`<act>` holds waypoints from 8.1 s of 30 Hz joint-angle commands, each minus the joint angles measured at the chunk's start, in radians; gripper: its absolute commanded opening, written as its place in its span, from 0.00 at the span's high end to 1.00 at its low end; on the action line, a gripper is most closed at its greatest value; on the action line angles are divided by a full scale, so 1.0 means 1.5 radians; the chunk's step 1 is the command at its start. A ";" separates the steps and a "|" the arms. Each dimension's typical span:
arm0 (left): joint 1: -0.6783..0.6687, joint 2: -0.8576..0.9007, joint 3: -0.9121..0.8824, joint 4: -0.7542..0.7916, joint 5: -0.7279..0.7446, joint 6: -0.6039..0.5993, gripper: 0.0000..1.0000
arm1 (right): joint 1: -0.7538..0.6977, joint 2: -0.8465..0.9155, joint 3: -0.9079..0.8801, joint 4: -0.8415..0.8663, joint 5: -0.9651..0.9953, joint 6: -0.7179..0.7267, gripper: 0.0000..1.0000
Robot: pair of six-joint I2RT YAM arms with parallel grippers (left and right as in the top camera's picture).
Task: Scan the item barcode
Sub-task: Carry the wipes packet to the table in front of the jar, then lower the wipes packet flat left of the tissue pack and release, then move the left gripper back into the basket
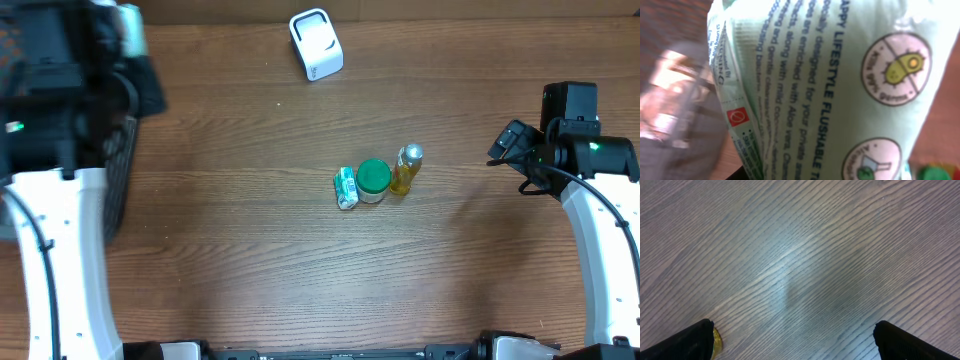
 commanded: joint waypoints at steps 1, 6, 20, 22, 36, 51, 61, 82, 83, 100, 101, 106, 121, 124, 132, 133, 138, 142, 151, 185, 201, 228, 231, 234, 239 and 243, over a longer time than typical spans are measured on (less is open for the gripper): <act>-0.071 0.019 -0.067 0.005 -0.008 -0.059 0.74 | -0.001 0.001 0.007 0.001 0.004 0.005 0.00; -0.183 0.030 -0.200 0.059 -0.008 -0.153 0.74 | -0.001 0.001 0.007 0.001 0.004 0.005 0.00; -0.400 0.120 -0.495 0.284 -0.069 -0.536 0.80 | -0.001 0.001 0.007 0.001 0.004 0.005 0.00; -0.421 0.146 -0.502 0.290 -0.100 -0.573 0.80 | -0.001 0.001 0.007 0.001 0.004 0.005 0.00; -0.439 0.238 -0.499 0.340 -0.108 -0.509 0.35 | -0.001 0.001 0.007 0.001 0.004 0.005 0.00; -0.418 0.204 -0.373 0.184 -0.071 -0.388 0.51 | -0.001 0.001 0.007 0.001 0.004 0.005 0.00; -0.418 0.214 -0.416 0.189 -0.048 -0.388 0.59 | -0.001 0.001 0.007 0.001 0.004 0.005 0.00; -0.405 0.250 -0.419 0.194 -0.043 -0.367 0.52 | -0.001 0.001 0.007 0.001 0.004 0.005 0.00; -0.401 0.250 -0.395 0.174 -0.043 -0.366 0.50 | -0.001 0.001 0.007 0.001 0.004 0.005 0.00; -0.392 0.252 -0.399 0.175 0.004 -0.352 0.76 | -0.001 0.001 0.007 0.001 0.004 0.005 0.00; -0.391 0.252 -0.409 0.177 -0.004 -0.352 0.75 | -0.001 0.001 0.007 0.001 0.004 0.005 0.00; -0.387 0.252 -0.442 0.201 -0.033 -0.352 0.70 | -0.001 0.001 0.007 0.001 0.004 0.005 0.00; -0.386 0.253 -0.455 0.237 -0.024 -0.304 0.63 | -0.001 0.001 0.007 0.001 0.004 0.005 0.00; -0.384 0.252 -0.402 0.199 -0.025 -0.300 0.59 | -0.001 0.001 0.007 0.001 0.004 0.005 0.00; -0.384 0.254 -0.363 0.136 0.017 -0.246 0.45 | -0.001 0.001 0.007 0.001 0.004 0.005 0.00; -0.384 0.255 -0.368 0.133 0.024 -0.244 0.46 | -0.001 0.001 0.007 0.001 0.004 0.005 0.00; -0.385 0.255 -0.404 0.140 0.027 -0.243 0.53 | -0.001 0.001 0.007 0.001 0.004 0.005 0.00; -0.384 0.255 -0.429 0.152 0.027 -0.243 0.54 | -0.001 0.001 0.007 0.001 0.004 0.005 0.00; -0.384 0.255 -0.480 0.206 0.032 -0.243 0.52 | -0.001 0.001 0.007 0.001 0.004 0.005 0.00; -0.376 0.255 -0.459 0.201 0.043 -0.198 0.59 | -0.001 0.001 0.007 0.001 0.004 0.005 0.00; -0.366 0.235 -0.383 0.164 0.042 -0.187 0.49 | -0.001 0.001 0.007 0.001 0.004 0.005 0.00; 0.142 0.056 0.049 0.217 -0.337 0.167 0.00 | -0.001 0.001 0.007 0.001 0.004 0.005 0.00; 0.222 0.083 0.048 0.201 -0.268 0.193 0.00 | -0.001 0.001 0.007 0.001 0.004 0.005 0.00; 0.290 0.118 0.048 0.175 -0.222 0.221 0.00 | -0.001 0.001 0.007 0.001 0.004 0.005 0.00; 0.370 0.188 0.048 0.146 -0.154 0.221 0.00 | -0.001 0.001 0.007 0.001 0.004 0.005 0.00; 0.407 0.249 0.048 0.133 -0.102 0.221 0.00 | -0.001 0.001 0.007 0.001 0.004 0.005 0.00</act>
